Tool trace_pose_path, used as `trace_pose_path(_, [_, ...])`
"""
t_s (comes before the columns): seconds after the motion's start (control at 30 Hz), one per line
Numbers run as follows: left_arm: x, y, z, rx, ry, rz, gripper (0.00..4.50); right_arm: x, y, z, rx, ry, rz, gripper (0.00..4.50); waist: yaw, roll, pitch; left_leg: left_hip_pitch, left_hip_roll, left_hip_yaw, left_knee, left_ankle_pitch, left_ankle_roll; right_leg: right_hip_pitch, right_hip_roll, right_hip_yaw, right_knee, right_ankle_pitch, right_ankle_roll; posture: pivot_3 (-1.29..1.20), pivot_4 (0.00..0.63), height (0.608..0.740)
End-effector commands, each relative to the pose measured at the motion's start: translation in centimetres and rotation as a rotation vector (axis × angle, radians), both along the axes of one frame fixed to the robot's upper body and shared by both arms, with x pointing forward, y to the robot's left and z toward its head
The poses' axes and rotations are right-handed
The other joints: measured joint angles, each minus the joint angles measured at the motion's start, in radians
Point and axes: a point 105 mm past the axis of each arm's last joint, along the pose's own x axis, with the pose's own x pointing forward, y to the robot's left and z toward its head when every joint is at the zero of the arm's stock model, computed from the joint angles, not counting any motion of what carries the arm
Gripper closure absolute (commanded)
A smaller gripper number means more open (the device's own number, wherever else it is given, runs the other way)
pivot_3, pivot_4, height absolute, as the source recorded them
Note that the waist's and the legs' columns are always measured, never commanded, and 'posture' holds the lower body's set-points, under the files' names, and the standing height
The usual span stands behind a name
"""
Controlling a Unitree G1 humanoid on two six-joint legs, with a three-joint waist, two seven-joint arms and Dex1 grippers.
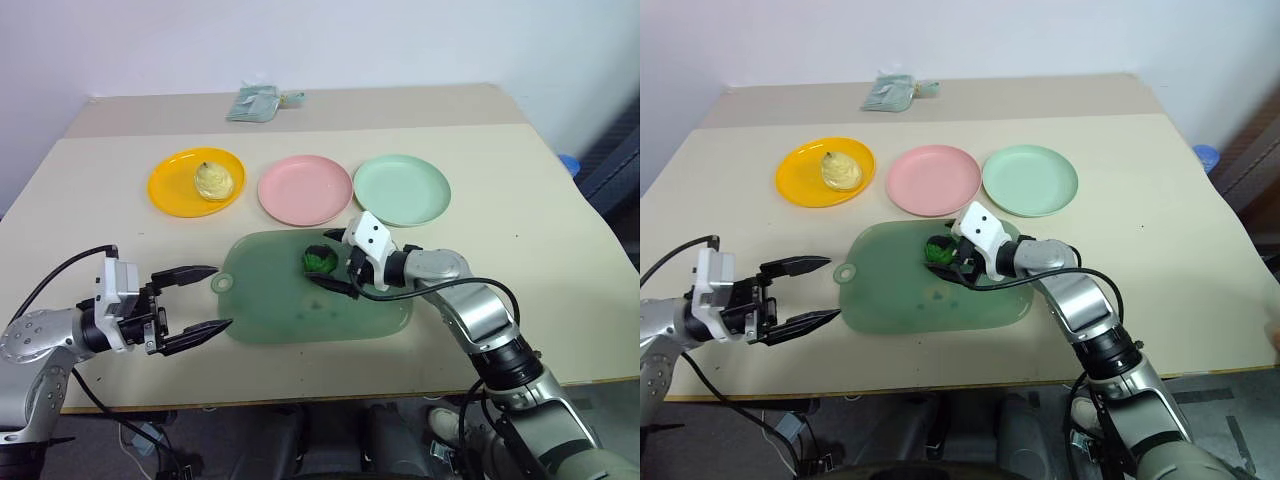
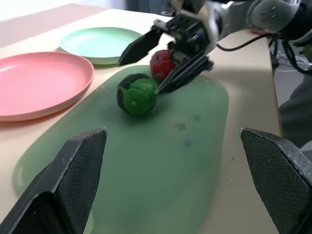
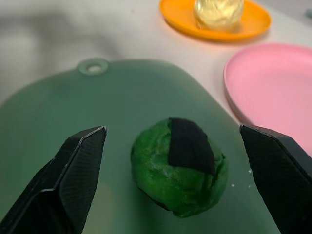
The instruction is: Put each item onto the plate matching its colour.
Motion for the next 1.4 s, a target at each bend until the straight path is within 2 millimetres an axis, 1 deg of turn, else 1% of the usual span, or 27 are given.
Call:
trace_pose_path(0.03, [0.0,-0.7,0.9,-0.005,-0.039,-0.013,0.03,0.4,0.8,0.6,-0.007,-0.030,0.009,0.00,0.001,0.000,0.000,0.000,0.000,0.000,0.000,0.000,0.000,0.000,0.000,0.000,0.000,0.000,0.000,0.00,0.150,0.740])
trace_pose_path(0.13, [0.1,-0.9,1.0,-0.009,-0.046,-0.008,0.03,0.8,0.8,0.3,-0.024,-0.029,0.004,0.00,0.002,0.000,0.000,0.000,0.000,0.000,0.000,0.000,0.000,0.000,0.000,0.000,0.000,0.000,0.000,0.00,0.150,0.740])
trace_pose_path(0.23, [0.1,-1.2,0.9,-0.010,-0.048,-0.003,0.00,1.0,0.8,0.2,-0.030,-0.027,-0.002,0.87,0.001,0.000,0.000,0.000,0.000,0.000,0.000,0.000,0.000,0.000,0.000,0.000,0.000,0.000,0.000,0.00,0.150,0.740])
trace_pose_path(0.3, [0.1,-1.2,0.8,-0.013,-0.049,0.003,0.00,0.8,0.9,0.4,-0.029,-0.030,0.009,1.80,0.001,0.000,0.000,0.000,0.000,0.000,0.000,0.000,0.000,0.000,0.000,0.000,0.000,0.000,0.000,0.00,0.150,0.740])
trace_pose_path(0.33, [0.1,-1.2,0.7,-0.015,-0.048,0.007,0.00,0.7,0.9,0.6,-0.029,-0.035,0.011,2.19,0.001,0.000,0.000,0.000,0.000,0.000,0.000,0.000,0.000,0.000,0.000,0.000,0.000,0.000,0.000,0.00,0.150,0.740])
trace_pose_path(0.47, [0.1,-1.2,0.6,-0.018,-0.049,0.016,0.00,0.5,0.9,1.6,-0.021,-0.060,0.013,2.19,0.001,0.000,0.000,0.000,0.000,0.000,0.000,0.000,0.000,0.000,0.000,0.000,0.000,0.000,0.000,0.00,0.150,0.740])
trace_pose_path(0.5, [0.2,-1.2,0.7,-0.028,-0.050,0.024,0.00,0.3,0.9,2.6,0.002,-0.074,0.015,2.19,0.001,0.000,0.000,0.000,0.000,0.000,0.000,0.000,0.000,0.000,0.000,0.000,0.000,0.000,0.000,0.00,0.150,0.740])
trace_pose_path(0.57, [0.4,-1.4,0.8,-0.049,-0.054,0.040,0.00,0.2,0.7,6.3,0.111,-0.111,0.009,2.19,0.002,0.001,0.001,0.000,0.000,0.000,0.000,0.000,0.000,0.000,0.000,0.000,0.000,0.000,0.000,0.00,0.150,0.740])
trace_pose_path(0.63, [0.7,-1.6,0.9,-0.069,-0.056,0.057,0.00,0.5,0.2,9.0,0.194,-0.143,-0.020,2.19,0.002,0.001,0.001,0.000,0.000,0.000,0.000,0.000,0.000,0.000,0.000,0.000,0.000,0.000,0.000,0.00,0.150,0.740])
trace_pose_path(0.7, [1.0,-1.8,1.1,-0.091,-0.058,0.073,0.00,2.4,-1.4,11.5,0.247,-0.207,-0.126,2.19,0.003,0.001,0.001,0.000,0.000,0.000,0.000,0.000,0.000,0.000,0.000,0.000,0.000,0.000,0.000,0.00,0.150,0.740])
trace_pose_path(0.73, [1.2,-2.0,1.2,-0.100,-0.061,0.082,0.00,3.7,-2.5,12.6,0.269,-0.241,-0.198,2.19,0.003,0.001,0.001,0.000,0.000,0.000,0.000,0.000,0.000,0.000,0.000,0.000,0.000,0.000,0.000,0.00,0.150,0.740])
trace_pose_path(0.77, [1.4,-2.3,1.4,-0.107,-0.063,0.089,0.00,4.9,-3.7,13.2,0.283,-0.266,-0.262,2.19,0.004,0.001,0.000,0.000,0.000,0.000,0.000,0.000,0.000,0.000,0.000,0.000,0.000,0.000,0.000,0.00,0.150,0.740])
trace_pose_path(0.8, [1.6,-2.7,1.5,-0.110,-0.069,0.094,0.00,6.4,-5.1,13.5,0.276,-0.292,-0.338,2.19,0.004,0.000,0.000,0.000,0.000,0.000,0.000,0.000,0.000,0.000,0.000,0.000,0.000,0.000,0.000,0.00,0.150,0.740])
trace_pose_path(0.87, [2.0,-3.3,1.7,-0.118,-0.084,0.113,0.00,8.8,-7.4,13.4,0.259,-0.322,-0.443,2.19,0.005,0.000,0.000,0.000,0.000,0.000,0.000,0.000,0.000,0.000,0.000,0.000,0.000,0.000,0.000,0.00,0.150,0.740])
trace_pose_path(0.93, [2.4,-4.1,2.2,-0.138,-0.099,0.126,0.00,10.6,-9.0,12.9,0.250,-0.326,-0.506,2.19,0.003,0.000,0.000,0.000,0.000,0.000,0.000,0.000,0.000,0.000,0.000,0.000,0.000,0.000,0.000,0.00,0.150,0.740])
trace_pose_path(1.07, [2.9,-5.2,3.0,-0.165,-0.123,0.142,0.00,13.0,-10.6,11.3,0.231,-0.314,-0.576,2.19,-0.014,0.001,0.001,0.000,0.000,0.002,-0.001,0.001,-0.001,0.002,0.000,0.001,0.002,0.000,0.000,0.00,0.150,0.740])
trace_pose_path(1.2, [2.7,-5.3,3.4,-0.163,-0.129,0.141,0.00,14.3,-11.5,8.8,0.208,-0.247,-0.640,2.19,-0.033,0.001,0.001,0.000,0.000,0.003,-0.004,0.002,-0.002,0.001,0.000,0.001,0.002,0.000,-0.001,0.00,0.150,0.740])
trace_pose_path(1.3, [2.6,-4.8,3.4,-0.148,-0.127,0.142,0.00,14.6,-11.5,7.6,0.190,-0.214,-0.653,1.22,-0.043,0.001,0.001,0.000,0.001,0.003,-0.007,0.003,-0.003,-0.001,0.000,0.001,0.002,-0.001,-0.002,0.00,0.150,0.740])
trace_pose_path(1.37, [2.5,-4.4,3.2,-0.138,-0.123,0.145,0.00,14.6,-11.4,7.6,0.195,-0.220,-0.654,0.20,-0.048,0.001,0.001,0.000,0.001,0.003,-0.008,0.003,-0.003,-0.001,0.000,0.001,0.002,-0.001,-0.002,0.00,0.150,0.740])
trace_pose_path(1.4, [2.4,-4.2,3.1,-0.134,-0.121,0.147,0.00,14.6,-11.4,7.7,0.201,-0.233,-0.650,0.03,-0.050,0.002,0.001,0.000,0.001,0.003,-0.008,0.003,-0.003,-0.002,0.000,0.002,0.002,-0.001,-0.002,0.00,0.150,0.740])
